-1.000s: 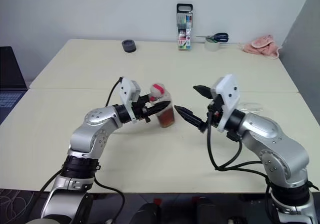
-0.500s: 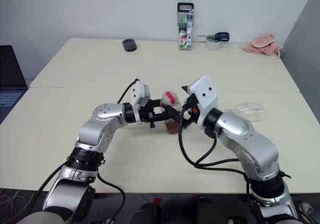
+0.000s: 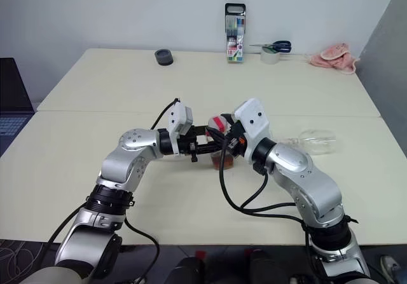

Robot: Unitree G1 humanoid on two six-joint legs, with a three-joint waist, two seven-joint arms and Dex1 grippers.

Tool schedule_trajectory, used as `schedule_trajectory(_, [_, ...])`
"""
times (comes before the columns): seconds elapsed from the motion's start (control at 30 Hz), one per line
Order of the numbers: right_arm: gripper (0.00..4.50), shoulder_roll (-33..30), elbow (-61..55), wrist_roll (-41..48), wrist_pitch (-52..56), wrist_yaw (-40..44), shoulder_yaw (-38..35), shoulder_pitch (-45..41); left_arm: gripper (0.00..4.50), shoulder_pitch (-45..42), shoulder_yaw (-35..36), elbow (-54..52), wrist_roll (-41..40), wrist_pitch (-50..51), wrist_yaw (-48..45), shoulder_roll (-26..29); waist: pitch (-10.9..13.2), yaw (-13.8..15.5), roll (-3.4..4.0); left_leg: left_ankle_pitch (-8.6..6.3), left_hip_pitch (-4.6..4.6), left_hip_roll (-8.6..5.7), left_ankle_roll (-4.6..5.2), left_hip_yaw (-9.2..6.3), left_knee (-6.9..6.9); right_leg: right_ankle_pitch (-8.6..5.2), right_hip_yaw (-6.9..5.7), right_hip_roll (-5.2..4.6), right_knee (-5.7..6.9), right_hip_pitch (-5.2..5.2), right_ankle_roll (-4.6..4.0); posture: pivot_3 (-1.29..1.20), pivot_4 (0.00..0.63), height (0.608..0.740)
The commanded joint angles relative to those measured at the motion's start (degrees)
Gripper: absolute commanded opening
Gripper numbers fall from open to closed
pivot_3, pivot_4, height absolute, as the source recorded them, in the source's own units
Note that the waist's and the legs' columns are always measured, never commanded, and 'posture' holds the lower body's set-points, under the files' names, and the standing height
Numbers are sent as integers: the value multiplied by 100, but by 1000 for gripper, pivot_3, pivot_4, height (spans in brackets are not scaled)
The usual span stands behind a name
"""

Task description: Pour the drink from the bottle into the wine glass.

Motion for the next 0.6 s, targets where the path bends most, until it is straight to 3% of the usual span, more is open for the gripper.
schedule_trajectory(0.03, [1861,46,-80,40,-170,185,-67,-121,1873,-61,-5,-301,-33,-105,-58,20,0,0,0,0,0,0,0,0,0,0,0,0,0,0,0,0,150,740])
schedule_trajectory(0.13, [1861,-105,30,151,-368,715,-30,-200,1870,-92,-7,-313,-81,-71,-155,50,0,0,0,0,0,0,0,0,0,0,0,0,0,0,0,0,150,740])
schedule_trajectory(0.27, [1861,-1281,1254,100,-1499,3153,21,-917,1869,-198,-62,-267,-155,-168,-699,257,5,-6,3,-1,2,-3,2,5,2,0,0,0,-1,2,1,0,150,740])
schedule_trajectory(0.33, [1861,-1610,1862,259,-1663,3988,-19,-1301,1868,-268,-77,-196,-170,-215,-920,344,16,-18,5,-1,5,-3,3,8,3,0,-1,1,-2,6,1,0,150,740])
schedule_trajectory(0.47, [1861,-1617,2174,476,-1630,4349,-107,-1463,1866,-335,-29,-104,-155,-313,-997,350,16,-44,5,-1,5,3,3,0,-2,0,-9,4,-2,5,-1,0,150,740])
schedule_trajectory(0.6, [1861,-1350,2096,337,-1657,3633,-394,-1289,1856,-373,92,-75,-156,-213,-750,255,16,-40,5,0,-16,-3,1,0,8,0,-5,-6,-2,-9,-1,0,150,740])
